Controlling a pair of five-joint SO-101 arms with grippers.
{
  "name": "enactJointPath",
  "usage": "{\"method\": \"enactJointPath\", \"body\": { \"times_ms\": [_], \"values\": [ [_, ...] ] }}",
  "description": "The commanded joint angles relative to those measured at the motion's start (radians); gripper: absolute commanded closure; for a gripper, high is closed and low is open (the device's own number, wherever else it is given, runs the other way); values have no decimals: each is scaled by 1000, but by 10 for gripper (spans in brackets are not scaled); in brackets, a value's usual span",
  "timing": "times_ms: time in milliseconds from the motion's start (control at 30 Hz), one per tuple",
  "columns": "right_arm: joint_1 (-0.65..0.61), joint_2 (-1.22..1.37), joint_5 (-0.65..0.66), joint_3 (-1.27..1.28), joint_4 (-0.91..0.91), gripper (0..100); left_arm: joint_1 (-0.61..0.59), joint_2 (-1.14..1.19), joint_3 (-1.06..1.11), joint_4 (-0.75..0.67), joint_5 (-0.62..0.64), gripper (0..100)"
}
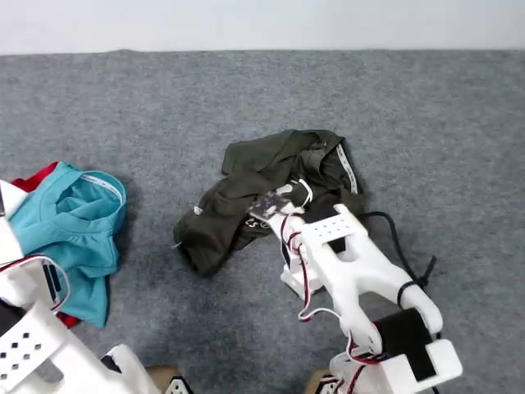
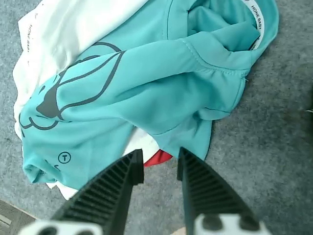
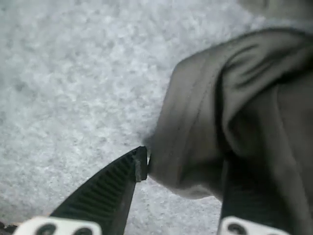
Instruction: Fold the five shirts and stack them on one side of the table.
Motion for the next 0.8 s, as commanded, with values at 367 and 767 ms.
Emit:
{"method": "enactJointPath", "body": {
  "times_ms": [367, 767],
  "values": [
    [185, -74, 157, -201, 160, 989, 0, -9, -2, 21, 3, 874],
    [441, -403, 315, -726, 374, 989, 3, -9, -2, 21, 3, 874]
  ]
}}
